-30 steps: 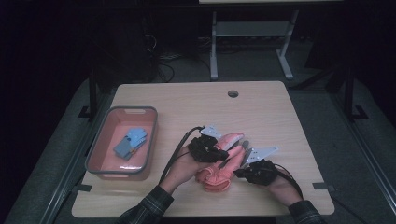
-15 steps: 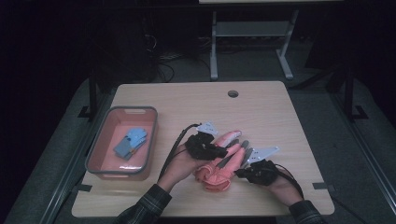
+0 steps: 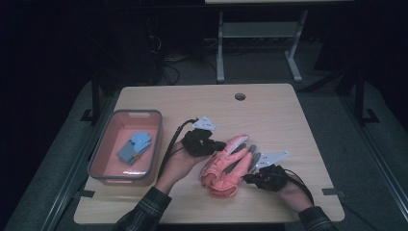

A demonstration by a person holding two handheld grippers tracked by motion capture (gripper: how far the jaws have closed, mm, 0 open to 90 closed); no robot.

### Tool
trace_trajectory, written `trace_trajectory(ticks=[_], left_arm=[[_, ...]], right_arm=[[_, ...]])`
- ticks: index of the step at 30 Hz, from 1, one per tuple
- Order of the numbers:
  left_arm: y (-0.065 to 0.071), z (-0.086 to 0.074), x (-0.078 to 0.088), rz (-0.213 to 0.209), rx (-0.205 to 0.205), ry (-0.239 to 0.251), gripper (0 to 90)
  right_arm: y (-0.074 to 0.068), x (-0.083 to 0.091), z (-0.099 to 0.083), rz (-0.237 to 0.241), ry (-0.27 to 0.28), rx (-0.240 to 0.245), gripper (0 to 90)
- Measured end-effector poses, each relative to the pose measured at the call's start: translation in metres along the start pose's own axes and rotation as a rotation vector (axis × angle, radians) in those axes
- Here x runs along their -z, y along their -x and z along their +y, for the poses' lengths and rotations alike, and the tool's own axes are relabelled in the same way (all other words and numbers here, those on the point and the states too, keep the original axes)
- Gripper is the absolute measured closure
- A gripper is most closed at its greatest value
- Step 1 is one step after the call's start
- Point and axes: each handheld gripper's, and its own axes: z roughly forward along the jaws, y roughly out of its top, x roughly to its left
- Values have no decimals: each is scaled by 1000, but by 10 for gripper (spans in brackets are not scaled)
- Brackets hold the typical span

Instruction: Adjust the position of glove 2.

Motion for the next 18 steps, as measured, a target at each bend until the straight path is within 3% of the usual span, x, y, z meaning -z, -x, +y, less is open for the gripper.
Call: trace_trajectory(ticks=[2,4,6,8,18], left_arm=[[-11,-6,0,53,19,-21,896],[-20,-13,-4,59,47,-39,895],[-26,-21,-12,50,74,-60,895],[-25,-26,-21,9,92,-73,895],[7,-14,-35,-85,7,-78,896]], right_arm=[[0,0,0,0,0,1,900],[0,0,0,1,-2,2,900],[0,-1,0,0,-4,3,900],[0,-1,0,1,-6,-5,900],[-1,-3,0,-4,-15,-5,900]])
